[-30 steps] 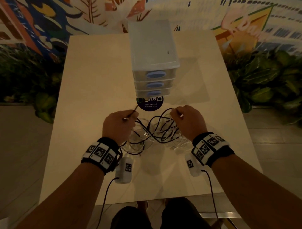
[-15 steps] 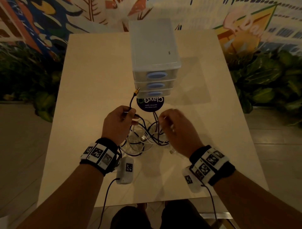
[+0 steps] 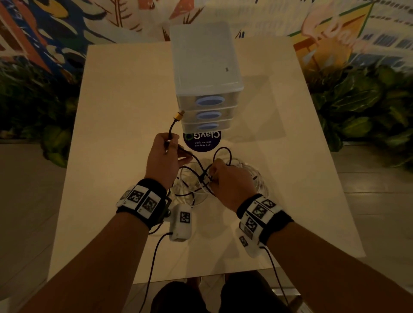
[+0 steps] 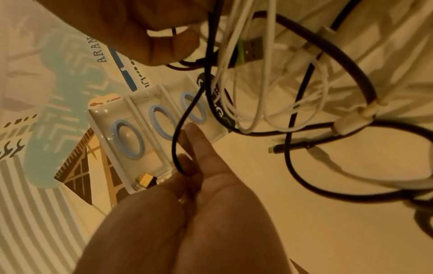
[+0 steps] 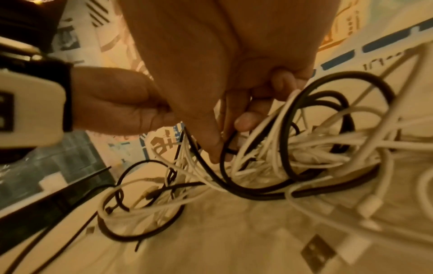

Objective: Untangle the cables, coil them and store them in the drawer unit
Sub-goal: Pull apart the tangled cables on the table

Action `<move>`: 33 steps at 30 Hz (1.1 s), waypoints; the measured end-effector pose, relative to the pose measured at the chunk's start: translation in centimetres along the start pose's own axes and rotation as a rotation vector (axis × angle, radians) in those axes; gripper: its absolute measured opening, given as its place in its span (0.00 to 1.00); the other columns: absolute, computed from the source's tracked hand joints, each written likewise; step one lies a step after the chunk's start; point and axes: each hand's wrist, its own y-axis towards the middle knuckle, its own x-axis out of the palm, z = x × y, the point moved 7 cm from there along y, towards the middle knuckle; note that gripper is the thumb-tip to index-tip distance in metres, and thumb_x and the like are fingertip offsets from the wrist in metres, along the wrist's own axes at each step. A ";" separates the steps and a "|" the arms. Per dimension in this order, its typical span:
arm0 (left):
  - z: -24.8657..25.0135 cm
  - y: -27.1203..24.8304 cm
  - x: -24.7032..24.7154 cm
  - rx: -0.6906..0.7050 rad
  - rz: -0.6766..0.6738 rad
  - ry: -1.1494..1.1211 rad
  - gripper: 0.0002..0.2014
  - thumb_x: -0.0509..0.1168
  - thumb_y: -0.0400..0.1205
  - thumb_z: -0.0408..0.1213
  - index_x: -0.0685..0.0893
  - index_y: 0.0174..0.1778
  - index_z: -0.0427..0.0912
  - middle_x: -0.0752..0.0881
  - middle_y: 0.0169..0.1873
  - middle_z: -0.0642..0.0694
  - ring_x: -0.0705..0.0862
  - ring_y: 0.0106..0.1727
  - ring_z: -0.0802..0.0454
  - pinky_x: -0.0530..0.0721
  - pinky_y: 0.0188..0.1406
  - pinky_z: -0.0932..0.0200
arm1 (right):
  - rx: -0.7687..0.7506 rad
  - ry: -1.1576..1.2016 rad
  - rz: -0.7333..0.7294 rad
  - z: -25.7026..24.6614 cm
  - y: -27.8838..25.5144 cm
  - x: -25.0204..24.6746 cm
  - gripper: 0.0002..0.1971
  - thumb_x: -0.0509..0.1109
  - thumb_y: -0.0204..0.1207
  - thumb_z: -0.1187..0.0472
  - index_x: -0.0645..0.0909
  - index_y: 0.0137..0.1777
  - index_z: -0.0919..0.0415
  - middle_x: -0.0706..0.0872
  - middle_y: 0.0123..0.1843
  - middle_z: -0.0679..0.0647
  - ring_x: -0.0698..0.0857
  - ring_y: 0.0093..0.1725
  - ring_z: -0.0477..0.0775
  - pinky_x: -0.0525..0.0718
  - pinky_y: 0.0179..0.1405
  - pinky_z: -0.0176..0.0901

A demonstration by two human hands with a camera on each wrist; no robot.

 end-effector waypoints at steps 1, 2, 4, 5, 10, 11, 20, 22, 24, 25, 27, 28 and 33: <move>-0.1 0.2 -0.4 0.004 0.029 0.005 0.05 0.57 0.92 0.35 0.76 0.60 0.41 0.82 0.40 0.42 0.90 0.43 0.42 0.92 0.43 0.54 | 0.013 0.057 0.001 0.3 -0.2 -0.3 0.12 0.69 0.79 0.49 0.76 0.59 0.49 0.91 0.44 0.47 0.88 0.44 0.55 0.84 0.39 0.47; -0.1 0.3 -0.7 0.005 0.047 0.010 0.06 0.57 0.92 0.35 0.77 0.61 0.40 0.83 0.40 0.41 0.90 0.42 0.43 0.91 0.42 0.55 | 0.028 0.103 0.000 0.6 -0.4 -0.7 0.12 0.71 0.79 0.48 0.78 0.60 0.48 0.92 0.47 0.45 0.88 0.46 0.51 0.84 0.41 0.44; -0.2 0.5 -1.1 -0.007 0.058 0.024 0.07 0.58 0.92 0.36 0.77 0.62 0.40 0.84 0.41 0.41 0.90 0.39 0.43 0.91 0.41 0.53 | 0.052 0.181 0.019 1.2 -0.9 -1.5 0.11 0.74 0.78 0.48 0.82 0.58 0.47 0.92 0.48 0.41 0.86 0.46 0.44 0.79 0.38 0.33; -0.2 0.5 -1.2 -0.014 0.061 0.036 0.07 0.59 0.92 0.37 0.77 0.62 0.40 0.84 0.41 0.41 0.90 0.38 0.43 0.91 0.42 0.51 | 0.059 0.235 0.040 1.5 -1.2 -2.0 0.11 0.76 0.77 0.47 0.82 0.56 0.47 0.92 0.47 0.41 0.86 0.44 0.42 0.79 0.38 0.33; 0.8 -0.9 -1.7 0.071 0.115 0.433 0.16 0.69 0.83 0.55 0.80 0.59 0.49 0.89 0.37 0.48 0.87 0.34 0.52 0.81 0.36 0.61 | 0.116 0.421 0.091 3.1 -1.4 -2.6 0.13 0.81 0.73 0.46 0.79 0.48 0.42 0.91 0.39 0.38 0.88 0.38 0.36 0.88 0.41 0.43; 1.1 -1.5 -1.8 0.100 0.121 0.539 0.18 0.70 0.81 0.59 0.80 0.57 0.51 0.88 0.36 0.49 0.86 0.33 0.54 0.77 0.32 0.63 | 0.120 0.416 0.088 3.3 -1.3 -2.6 0.11 0.80 0.73 0.45 0.80 0.47 0.42 0.91 0.38 0.38 0.88 0.38 0.37 0.89 0.43 0.47; 0.7 -4.8 4.3 0.414 -0.308 1.030 0.21 0.77 0.74 0.54 0.70 0.48 0.54 0.74 0.36 0.57 0.74 0.33 0.56 0.75 0.32 0.55 | 0.049 0.280 0.116 2.7 -1.1 -3.6 0.06 0.75 0.77 0.45 0.85 0.52 0.42 0.90 0.42 0.38 0.87 0.44 0.39 0.84 0.50 0.43; 0.5 -4.4 5.0 0.431 -0.312 1.085 0.22 0.76 0.74 0.52 0.68 0.50 0.55 0.75 0.41 0.58 0.75 0.34 0.54 0.77 0.35 0.54 | 0.028 0.158 0.129 2.5 -1.3 -4.0 0.05 0.73 0.78 0.45 0.85 0.51 0.40 0.90 0.43 0.36 0.84 0.49 0.43 0.75 0.55 0.49; 0.4 -3.9 5.4 0.454 -0.312 1.141 0.20 0.75 0.76 0.51 0.69 0.51 0.55 0.76 0.45 0.56 0.78 0.38 0.51 0.80 0.39 0.51 | 0.043 0.084 0.143 2.5 -1.4 -4.4 0.06 0.72 0.79 0.43 0.85 0.53 0.39 0.90 0.44 0.36 0.83 0.52 0.45 0.67 0.54 0.49; 0.5 -3.7 5.5 0.465 -0.306 1.164 0.18 0.73 0.77 0.51 0.70 0.51 0.55 0.77 0.47 0.55 0.79 0.39 0.49 0.80 0.40 0.49 | 0.058 0.077 0.138 2.6 -1.4 -4.5 0.07 0.71 0.80 0.43 0.85 0.55 0.38 0.91 0.46 0.36 0.83 0.53 0.45 0.67 0.54 0.49; 0.6 -3.5 5.6 0.483 -0.280 1.192 0.14 0.71 0.79 0.46 0.70 0.50 0.54 0.79 0.48 0.52 0.83 0.42 0.46 0.80 0.40 0.49 | 0.087 0.079 0.092 2.8 -1.5 -4.3 0.09 0.70 0.81 0.45 0.86 0.60 0.39 0.92 0.49 0.37 0.85 0.56 0.47 0.70 0.58 0.50; 0.6 -3.4 5.7 0.487 -0.267 1.200 0.12 0.70 0.79 0.43 0.71 0.49 0.53 0.80 0.48 0.50 0.84 0.42 0.44 0.80 0.39 0.49 | 0.096 0.085 0.059 2.9 -1.6 -4.3 0.10 0.69 0.82 0.47 0.86 0.60 0.39 0.92 0.51 0.38 0.85 0.57 0.48 0.72 0.60 0.50; 0.8 -2.9 5.4 0.504 -0.223 1.168 0.09 0.68 0.80 0.33 0.81 0.53 0.50 0.81 0.55 0.47 0.85 0.44 0.41 0.82 0.34 0.51 | 0.036 0.085 -0.024 2.3 -1.7 -4.8 0.12 0.65 0.84 0.51 0.85 0.62 0.36 0.88 0.55 0.40 0.77 0.58 0.54 0.72 0.63 0.54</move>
